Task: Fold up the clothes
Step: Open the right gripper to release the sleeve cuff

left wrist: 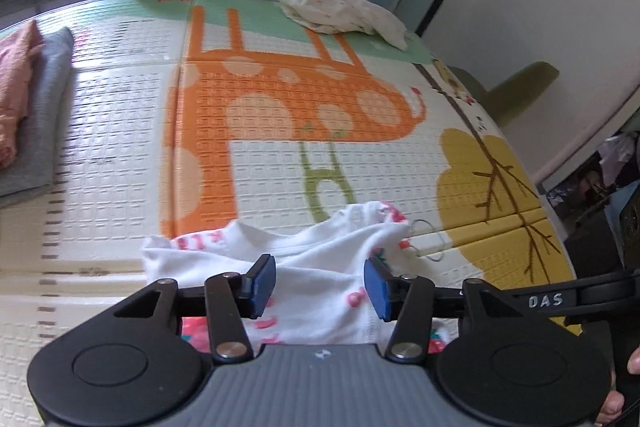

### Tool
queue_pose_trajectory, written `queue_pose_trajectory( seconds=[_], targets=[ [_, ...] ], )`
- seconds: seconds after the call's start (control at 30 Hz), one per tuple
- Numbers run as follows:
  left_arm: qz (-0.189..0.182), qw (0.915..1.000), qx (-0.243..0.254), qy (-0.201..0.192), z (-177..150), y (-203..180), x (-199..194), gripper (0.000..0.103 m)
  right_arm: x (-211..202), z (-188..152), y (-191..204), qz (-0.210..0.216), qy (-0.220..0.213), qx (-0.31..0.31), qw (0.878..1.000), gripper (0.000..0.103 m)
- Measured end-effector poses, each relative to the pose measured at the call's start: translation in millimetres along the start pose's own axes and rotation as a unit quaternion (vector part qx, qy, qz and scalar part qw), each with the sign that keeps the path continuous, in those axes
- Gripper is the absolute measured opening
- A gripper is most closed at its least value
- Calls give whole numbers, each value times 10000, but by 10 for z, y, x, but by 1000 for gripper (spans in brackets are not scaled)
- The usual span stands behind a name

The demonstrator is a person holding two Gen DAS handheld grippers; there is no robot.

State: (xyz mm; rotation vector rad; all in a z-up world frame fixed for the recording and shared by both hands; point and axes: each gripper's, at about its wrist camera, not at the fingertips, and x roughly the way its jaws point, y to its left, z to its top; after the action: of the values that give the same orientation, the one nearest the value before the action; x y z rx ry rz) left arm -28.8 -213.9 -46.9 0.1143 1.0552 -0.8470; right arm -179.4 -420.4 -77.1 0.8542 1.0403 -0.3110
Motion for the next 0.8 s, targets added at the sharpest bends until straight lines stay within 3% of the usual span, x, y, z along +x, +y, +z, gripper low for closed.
queue_pose_trajectory(
  seconds=[0.33, 0.53, 0.6, 0.63, 0.8],
  targets=[
    [516, 9981, -344, 28, -204, 455, -238, 57, 151, 118, 167, 465, 110, -10, 9989, 12],
    [709, 9960, -527, 103, -319, 652, -318, 58, 250, 116, 174, 332, 202, 65, 9992, 14],
    [755, 9957, -529, 122, -344, 678, -332, 59, 220, 111, 160, 277, 139, 57, 9995, 27],
    [778, 9955, -530, 131, -357, 691, -338, 59, 203, 113, 154, 257, 111, 43, 9996, 28],
    [777, 9957, -475, 192, -382, 703, -326, 61, 228, 136, 106, 240, 186, 103, 9995, 28]
  ],
)
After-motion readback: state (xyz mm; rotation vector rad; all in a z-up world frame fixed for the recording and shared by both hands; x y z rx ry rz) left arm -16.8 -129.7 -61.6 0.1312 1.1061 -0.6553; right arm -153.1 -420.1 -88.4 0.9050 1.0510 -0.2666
